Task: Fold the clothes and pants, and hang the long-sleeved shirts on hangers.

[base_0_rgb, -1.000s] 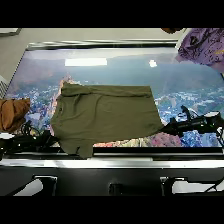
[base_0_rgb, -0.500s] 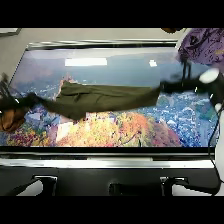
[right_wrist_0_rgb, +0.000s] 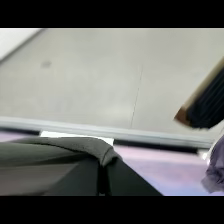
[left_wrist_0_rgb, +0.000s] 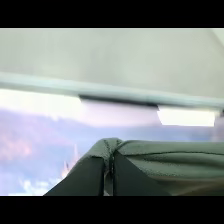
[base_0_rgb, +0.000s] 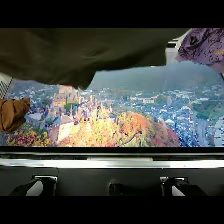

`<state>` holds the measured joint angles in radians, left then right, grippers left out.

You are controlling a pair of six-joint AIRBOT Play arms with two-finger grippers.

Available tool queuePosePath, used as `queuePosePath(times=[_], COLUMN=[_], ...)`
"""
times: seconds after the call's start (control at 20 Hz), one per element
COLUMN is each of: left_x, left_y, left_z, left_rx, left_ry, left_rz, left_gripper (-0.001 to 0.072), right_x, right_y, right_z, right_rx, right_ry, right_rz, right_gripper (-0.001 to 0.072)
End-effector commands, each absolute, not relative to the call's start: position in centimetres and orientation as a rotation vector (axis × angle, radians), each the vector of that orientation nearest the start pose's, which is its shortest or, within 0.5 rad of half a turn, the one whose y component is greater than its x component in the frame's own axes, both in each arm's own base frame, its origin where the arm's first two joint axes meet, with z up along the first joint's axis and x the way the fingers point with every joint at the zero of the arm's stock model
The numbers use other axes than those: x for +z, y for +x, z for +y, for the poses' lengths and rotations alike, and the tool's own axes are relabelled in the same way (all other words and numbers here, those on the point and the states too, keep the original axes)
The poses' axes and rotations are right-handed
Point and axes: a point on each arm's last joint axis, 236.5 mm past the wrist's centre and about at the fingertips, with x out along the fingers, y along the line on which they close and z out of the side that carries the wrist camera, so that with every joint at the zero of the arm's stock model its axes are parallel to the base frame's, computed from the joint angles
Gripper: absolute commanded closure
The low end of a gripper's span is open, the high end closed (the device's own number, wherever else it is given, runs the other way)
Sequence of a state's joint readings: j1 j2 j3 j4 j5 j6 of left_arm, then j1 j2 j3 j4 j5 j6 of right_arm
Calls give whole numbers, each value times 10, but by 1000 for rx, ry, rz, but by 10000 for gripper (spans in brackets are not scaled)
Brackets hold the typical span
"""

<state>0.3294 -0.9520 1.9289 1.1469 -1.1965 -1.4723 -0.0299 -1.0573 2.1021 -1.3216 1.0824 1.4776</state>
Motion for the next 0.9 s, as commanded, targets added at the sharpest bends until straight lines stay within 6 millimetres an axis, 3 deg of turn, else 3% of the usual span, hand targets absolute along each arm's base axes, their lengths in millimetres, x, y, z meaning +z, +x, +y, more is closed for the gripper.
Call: queuePosePath(times=[0.0,0.1,0.2,0.3,0.35,0.5,0.65,0.85], left_x=[516,525,528,519,504,433,338,203], left_y=[243,217,209,221,236,297,366,453], left_z=[21,27,30,28,25,13,18,17], left_rx=[81,139,160,138,106,-27,-108,-171], left_ry=[-49,-61,-65,-79,-86,-134,-189,-216], left_rz=[15,-31,-44,-12,44,269,497,732], left_gripper=[694,693,694,693,692,692,692,692], right_x=[553,544,531,519,509,444,333,178], right_y=[236,213,213,231,246,315,391,471], right_z=[30,20,15,15,16,20,17,9], right_rx=[129,83,62,62,66,85,64,22], right_ry=[44,49,47,48,52,76,118,134], right_rz=[-83,-49,6,61,102,344,647,921], right_gripper=[685,685,684,684,684,684,684,684])
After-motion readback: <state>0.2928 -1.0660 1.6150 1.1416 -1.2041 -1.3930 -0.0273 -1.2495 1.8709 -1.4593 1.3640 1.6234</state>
